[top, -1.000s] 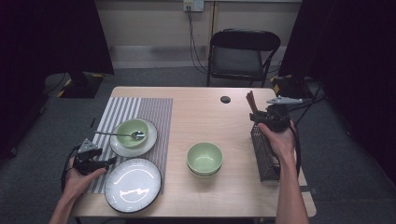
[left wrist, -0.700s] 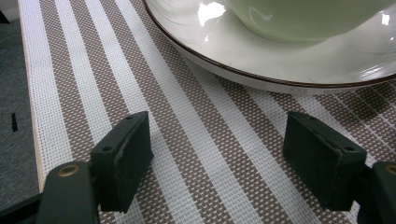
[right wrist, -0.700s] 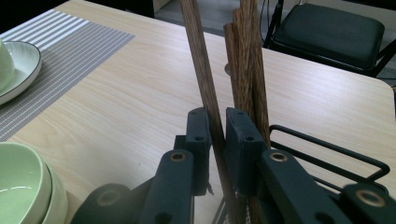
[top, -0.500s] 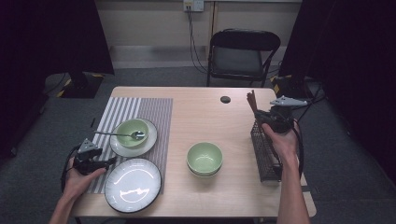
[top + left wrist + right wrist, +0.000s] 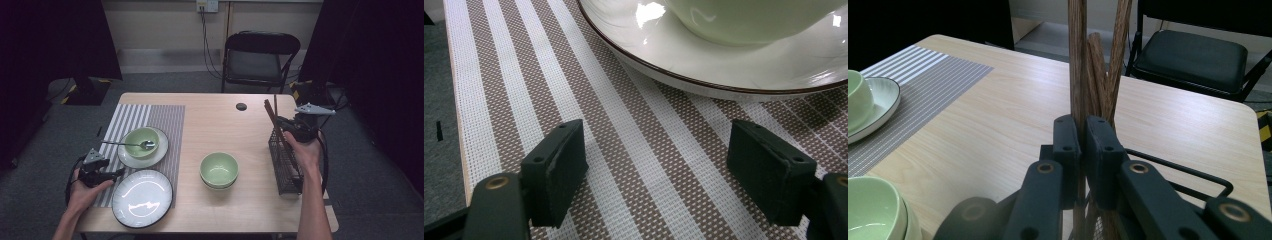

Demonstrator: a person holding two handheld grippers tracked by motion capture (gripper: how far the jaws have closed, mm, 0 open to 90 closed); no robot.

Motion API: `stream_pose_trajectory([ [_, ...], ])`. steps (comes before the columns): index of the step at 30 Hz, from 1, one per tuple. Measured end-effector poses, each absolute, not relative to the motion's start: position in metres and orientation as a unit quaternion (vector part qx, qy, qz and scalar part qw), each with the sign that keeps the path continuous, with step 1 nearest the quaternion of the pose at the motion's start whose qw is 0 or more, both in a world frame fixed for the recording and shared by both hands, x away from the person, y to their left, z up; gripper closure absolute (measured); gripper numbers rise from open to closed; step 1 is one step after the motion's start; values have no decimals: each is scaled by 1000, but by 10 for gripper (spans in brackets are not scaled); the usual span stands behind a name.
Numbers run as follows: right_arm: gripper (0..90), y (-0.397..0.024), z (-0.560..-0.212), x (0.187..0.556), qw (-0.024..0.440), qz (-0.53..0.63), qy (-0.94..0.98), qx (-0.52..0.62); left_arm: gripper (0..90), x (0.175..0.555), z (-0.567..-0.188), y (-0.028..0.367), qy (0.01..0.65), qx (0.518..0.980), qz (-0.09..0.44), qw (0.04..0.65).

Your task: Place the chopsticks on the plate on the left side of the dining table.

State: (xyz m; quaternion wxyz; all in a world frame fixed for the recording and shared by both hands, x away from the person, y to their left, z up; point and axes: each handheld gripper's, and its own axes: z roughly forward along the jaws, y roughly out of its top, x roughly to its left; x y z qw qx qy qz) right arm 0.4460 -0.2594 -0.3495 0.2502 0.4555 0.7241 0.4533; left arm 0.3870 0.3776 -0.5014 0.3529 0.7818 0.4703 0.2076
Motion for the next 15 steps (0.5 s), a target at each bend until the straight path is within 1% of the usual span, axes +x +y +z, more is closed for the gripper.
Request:
stream_pose_trajectory([
  [4,846,-259,-349,446,252,451,724,457,233,387,-501,378,470,782,208,353],
  [8,849,-257,-348,445,264,444,729,449,233,387,-501,378,470,782,208,353],
  [15,851,-261,-344,441,265,465,721,439,233,387,-501,378,470,782,208,353],
])
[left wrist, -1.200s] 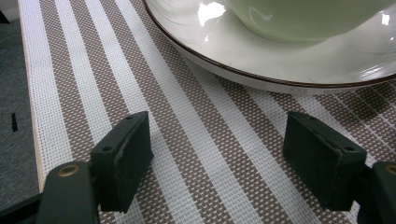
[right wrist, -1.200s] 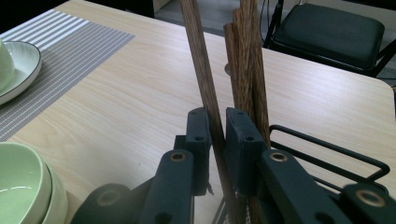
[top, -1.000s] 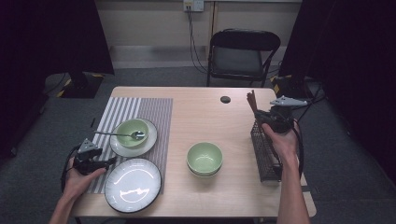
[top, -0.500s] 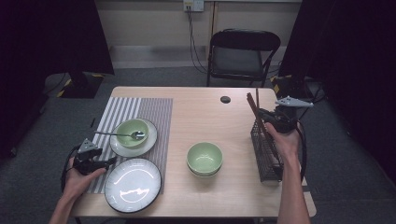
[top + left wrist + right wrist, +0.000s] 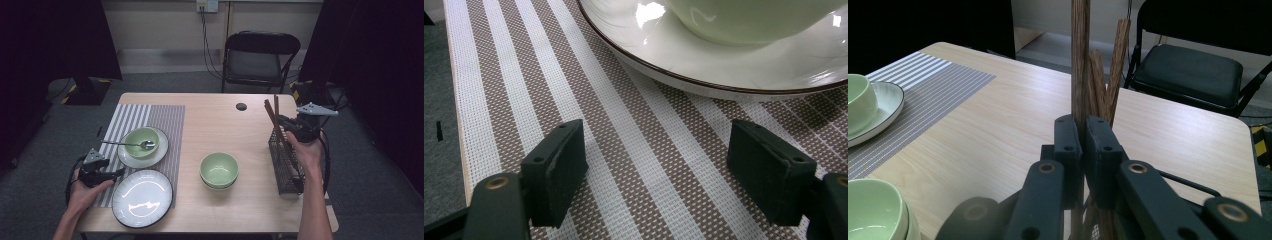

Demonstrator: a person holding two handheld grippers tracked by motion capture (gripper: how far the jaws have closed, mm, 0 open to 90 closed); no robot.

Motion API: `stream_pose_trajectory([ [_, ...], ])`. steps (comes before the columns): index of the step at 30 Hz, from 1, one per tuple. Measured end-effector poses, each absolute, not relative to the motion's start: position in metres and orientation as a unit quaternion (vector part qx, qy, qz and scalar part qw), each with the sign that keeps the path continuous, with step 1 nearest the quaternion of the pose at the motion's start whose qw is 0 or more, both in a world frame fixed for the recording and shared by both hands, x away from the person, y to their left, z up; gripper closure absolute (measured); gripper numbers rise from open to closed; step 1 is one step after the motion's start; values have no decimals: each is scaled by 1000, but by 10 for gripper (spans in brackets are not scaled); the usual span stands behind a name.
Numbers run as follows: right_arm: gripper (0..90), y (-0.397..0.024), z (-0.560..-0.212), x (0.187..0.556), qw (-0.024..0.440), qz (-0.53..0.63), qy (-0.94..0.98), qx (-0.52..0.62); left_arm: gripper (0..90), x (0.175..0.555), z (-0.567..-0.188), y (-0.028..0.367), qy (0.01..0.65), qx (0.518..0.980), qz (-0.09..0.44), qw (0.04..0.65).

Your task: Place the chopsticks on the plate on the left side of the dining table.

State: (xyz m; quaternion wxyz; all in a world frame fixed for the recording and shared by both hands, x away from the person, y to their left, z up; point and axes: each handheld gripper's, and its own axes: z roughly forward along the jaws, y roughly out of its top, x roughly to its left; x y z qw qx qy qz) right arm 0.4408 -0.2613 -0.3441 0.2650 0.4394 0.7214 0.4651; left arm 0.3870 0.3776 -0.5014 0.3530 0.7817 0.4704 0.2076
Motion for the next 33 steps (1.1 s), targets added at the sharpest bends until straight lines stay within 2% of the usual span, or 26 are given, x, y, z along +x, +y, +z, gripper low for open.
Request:
stream_pose_trajectory([
  [21,853,-269,-327,435,268,507,702,423,238,387,-501,377,474,779,209,354],
  [31,853,-263,-315,432,279,511,701,411,286,385,-498,380,483,775,196,357],
  [33,853,-261,-312,431,282,510,702,409,300,381,-495,379,481,775,209,353],
])
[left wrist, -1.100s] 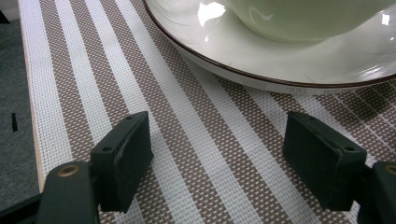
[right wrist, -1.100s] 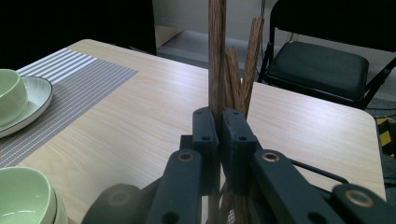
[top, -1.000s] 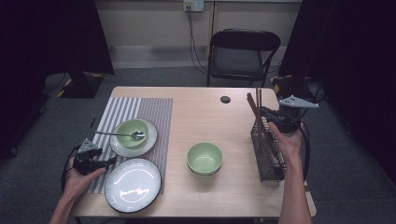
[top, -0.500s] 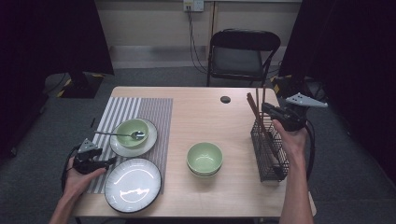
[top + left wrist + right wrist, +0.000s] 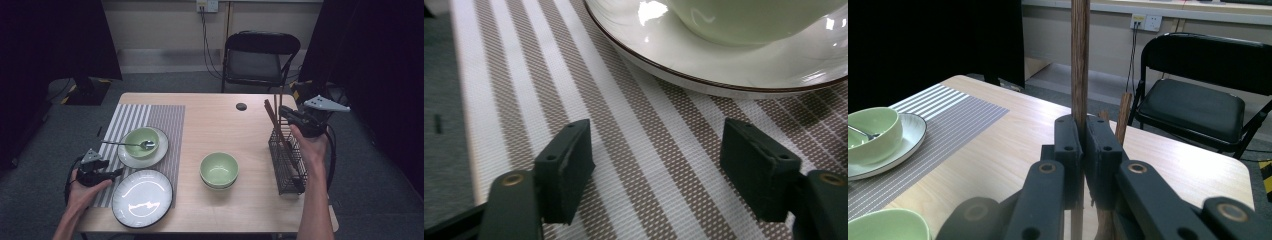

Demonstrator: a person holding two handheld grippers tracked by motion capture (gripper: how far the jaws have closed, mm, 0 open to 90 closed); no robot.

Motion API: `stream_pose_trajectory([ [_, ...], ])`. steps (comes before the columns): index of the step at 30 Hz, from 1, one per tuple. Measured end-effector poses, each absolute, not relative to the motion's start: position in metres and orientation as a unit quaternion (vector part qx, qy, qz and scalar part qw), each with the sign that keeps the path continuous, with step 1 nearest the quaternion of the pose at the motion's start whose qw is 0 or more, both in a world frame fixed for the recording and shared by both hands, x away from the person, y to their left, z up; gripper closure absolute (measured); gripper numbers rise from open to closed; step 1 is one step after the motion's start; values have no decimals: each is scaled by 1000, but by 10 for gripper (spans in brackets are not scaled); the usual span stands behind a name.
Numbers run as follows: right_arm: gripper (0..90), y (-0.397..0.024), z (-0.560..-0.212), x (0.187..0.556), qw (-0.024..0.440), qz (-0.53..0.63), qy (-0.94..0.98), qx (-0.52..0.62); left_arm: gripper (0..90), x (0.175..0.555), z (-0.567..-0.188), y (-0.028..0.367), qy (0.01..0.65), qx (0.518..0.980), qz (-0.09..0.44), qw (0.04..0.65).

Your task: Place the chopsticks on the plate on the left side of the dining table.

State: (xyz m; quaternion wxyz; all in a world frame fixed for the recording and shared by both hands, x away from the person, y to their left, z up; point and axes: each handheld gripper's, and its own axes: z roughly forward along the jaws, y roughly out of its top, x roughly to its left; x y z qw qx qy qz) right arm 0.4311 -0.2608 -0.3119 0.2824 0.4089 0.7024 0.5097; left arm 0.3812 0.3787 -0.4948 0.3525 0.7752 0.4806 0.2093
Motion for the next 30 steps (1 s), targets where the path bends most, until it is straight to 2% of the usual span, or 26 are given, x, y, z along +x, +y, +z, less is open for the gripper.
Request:
stream_pose_trajectory([
  [1,853,-260,-311,431,285,511,701,408,321,380,-492,379,474,777,211,357],
  [7,853,-255,-300,430,294,511,702,399,319,374,-475,375,459,772,218,382],
  [10,853,-251,-294,428,302,510,704,391,323,371,-465,370,439,785,232,370],
  [12,853,-249,-289,427,308,511,703,387,326,369,-458,367,437,773,224,401],
  [24,853,-237,-264,422,337,523,696,358,319,361,-432,346,389,777,201,453],
  [30,853,-237,-259,426,317,544,692,353,321,358,-427,338,373,779,191,467],
])
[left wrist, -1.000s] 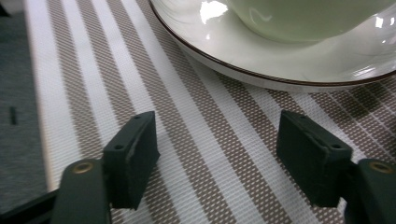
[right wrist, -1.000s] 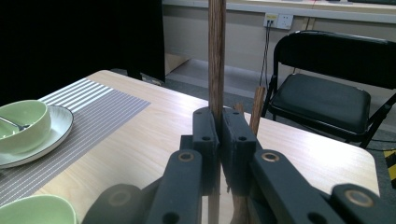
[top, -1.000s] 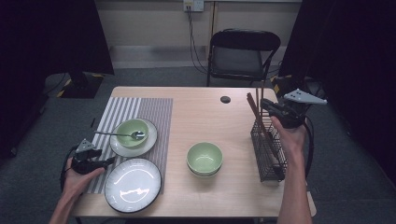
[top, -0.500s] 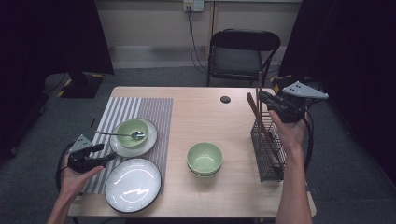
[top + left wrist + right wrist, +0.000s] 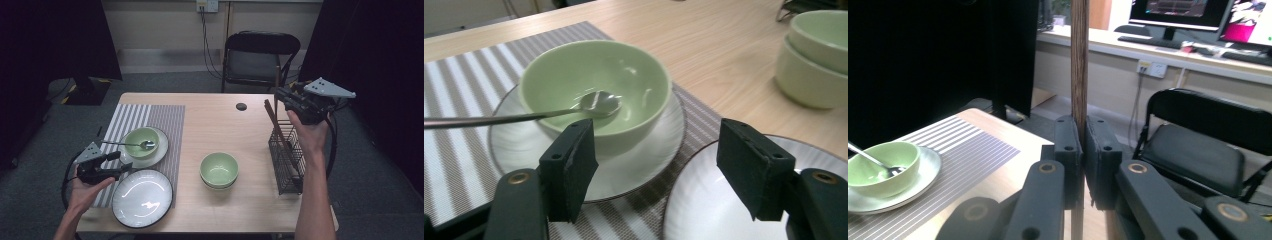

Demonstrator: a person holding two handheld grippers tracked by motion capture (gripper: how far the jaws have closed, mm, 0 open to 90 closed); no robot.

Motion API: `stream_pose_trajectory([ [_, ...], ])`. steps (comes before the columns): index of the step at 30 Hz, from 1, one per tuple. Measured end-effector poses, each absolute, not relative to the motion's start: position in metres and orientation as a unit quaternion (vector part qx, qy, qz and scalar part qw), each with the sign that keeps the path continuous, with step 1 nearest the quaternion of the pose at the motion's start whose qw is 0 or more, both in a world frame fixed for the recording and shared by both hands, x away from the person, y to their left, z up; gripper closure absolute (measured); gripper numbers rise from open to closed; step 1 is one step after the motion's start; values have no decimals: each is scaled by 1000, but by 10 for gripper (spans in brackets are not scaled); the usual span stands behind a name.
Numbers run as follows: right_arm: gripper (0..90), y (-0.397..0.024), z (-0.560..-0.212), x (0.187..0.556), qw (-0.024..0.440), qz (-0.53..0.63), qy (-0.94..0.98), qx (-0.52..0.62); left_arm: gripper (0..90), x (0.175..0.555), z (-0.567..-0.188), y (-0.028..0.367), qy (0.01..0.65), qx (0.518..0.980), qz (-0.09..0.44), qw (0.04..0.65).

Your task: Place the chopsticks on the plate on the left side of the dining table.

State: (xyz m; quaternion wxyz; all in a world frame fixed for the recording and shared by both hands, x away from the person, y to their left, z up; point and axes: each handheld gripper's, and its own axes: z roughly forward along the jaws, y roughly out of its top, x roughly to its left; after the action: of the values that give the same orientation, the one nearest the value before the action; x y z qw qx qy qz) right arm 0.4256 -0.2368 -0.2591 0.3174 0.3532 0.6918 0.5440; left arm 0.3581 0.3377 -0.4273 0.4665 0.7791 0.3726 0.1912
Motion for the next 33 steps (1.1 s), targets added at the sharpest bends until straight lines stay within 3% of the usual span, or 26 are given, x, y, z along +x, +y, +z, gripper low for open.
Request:
stream_pose_trajectory([
  [12,853,-195,-290,435,266,547,721,332,348,343,-430,315,348,803,180,450],
  [23,853,-146,-294,434,227,573,731,292,349,330,-415,294,320,805,176,468],
  [24,853,-140,-295,433,220,578,731,288,348,331,-413,292,319,798,160,485],
  [33,853,-106,-294,426,182,605,730,263,350,346,-409,269,303,802,175,483],
])
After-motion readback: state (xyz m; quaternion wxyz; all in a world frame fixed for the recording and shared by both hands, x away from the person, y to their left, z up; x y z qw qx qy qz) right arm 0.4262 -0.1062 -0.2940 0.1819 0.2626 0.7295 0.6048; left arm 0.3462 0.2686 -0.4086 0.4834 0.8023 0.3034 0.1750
